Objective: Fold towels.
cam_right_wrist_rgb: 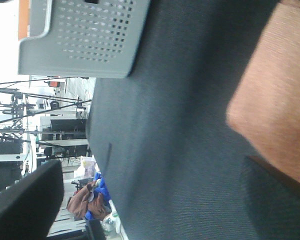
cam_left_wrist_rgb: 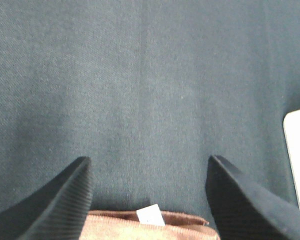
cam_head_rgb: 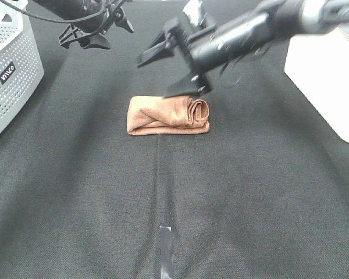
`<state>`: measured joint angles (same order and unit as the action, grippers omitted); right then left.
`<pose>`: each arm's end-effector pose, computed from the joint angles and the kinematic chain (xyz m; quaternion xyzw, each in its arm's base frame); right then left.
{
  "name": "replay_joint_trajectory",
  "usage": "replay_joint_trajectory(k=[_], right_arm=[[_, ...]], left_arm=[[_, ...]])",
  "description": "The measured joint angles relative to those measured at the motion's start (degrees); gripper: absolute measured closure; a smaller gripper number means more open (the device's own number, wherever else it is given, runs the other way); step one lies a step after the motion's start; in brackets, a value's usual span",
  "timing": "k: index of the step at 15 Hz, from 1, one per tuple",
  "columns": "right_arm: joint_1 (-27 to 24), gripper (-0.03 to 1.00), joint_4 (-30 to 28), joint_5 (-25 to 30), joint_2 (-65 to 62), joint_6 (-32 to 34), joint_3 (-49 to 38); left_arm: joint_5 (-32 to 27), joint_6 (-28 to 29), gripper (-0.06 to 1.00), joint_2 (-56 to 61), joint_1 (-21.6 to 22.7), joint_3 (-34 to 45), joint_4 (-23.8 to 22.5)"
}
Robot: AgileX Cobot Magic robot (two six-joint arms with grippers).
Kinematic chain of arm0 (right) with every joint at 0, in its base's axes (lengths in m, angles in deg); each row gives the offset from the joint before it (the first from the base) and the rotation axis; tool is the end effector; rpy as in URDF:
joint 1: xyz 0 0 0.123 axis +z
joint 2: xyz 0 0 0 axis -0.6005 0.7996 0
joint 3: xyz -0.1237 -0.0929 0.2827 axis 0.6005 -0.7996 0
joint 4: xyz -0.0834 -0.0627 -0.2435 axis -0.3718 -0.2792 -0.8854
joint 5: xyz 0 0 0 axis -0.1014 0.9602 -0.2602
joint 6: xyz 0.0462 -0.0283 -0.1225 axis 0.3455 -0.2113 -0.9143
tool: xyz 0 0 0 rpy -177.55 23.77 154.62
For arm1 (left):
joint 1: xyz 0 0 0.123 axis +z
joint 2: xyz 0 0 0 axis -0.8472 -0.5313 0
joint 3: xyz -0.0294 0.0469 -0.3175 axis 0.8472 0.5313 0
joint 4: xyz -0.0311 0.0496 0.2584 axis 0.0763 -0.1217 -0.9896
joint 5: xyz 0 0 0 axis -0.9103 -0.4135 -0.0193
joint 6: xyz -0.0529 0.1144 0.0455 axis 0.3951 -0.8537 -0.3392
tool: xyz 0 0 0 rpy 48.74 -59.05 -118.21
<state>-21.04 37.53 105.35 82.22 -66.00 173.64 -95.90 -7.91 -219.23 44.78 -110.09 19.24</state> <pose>0.4911 0.2574 0.1556 -0.0866 0.8480 0.5173 0.0758 0.5801 -0.1701 0.2180 -0.1448 0.8953 -0.2801 0.3148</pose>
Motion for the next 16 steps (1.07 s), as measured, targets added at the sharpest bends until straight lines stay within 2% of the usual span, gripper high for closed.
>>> replay_joint_trajectory(k=[2, 8, 14, 16], right_arm=[[-0.17, 0.08, -0.17, -0.23, 1.32, -0.63, 0.00], [-4.30, 0.08, -4.58, -6.93, 4.13, -0.57, 0.00], [-4.81, 0.08, -14.15, -8.59, 1.89, -0.46, 0.40], [-4.81, 0.08, -20.28, -9.40, 0.80, 2.46, 1.60]], left_arm=[[-0.17, 0.00, 0.32, 0.00, 0.00, 0.00, -0.06], [-1.09, 0.00, 0.32, 0.00, 0.00, 0.00, -0.11], [-1.15, 0.00, 0.32, 0.00, 0.00, 0.00, -0.11], [-2.06, 0.00, 0.32, 0.00, 0.00, 0.00, -0.11]])
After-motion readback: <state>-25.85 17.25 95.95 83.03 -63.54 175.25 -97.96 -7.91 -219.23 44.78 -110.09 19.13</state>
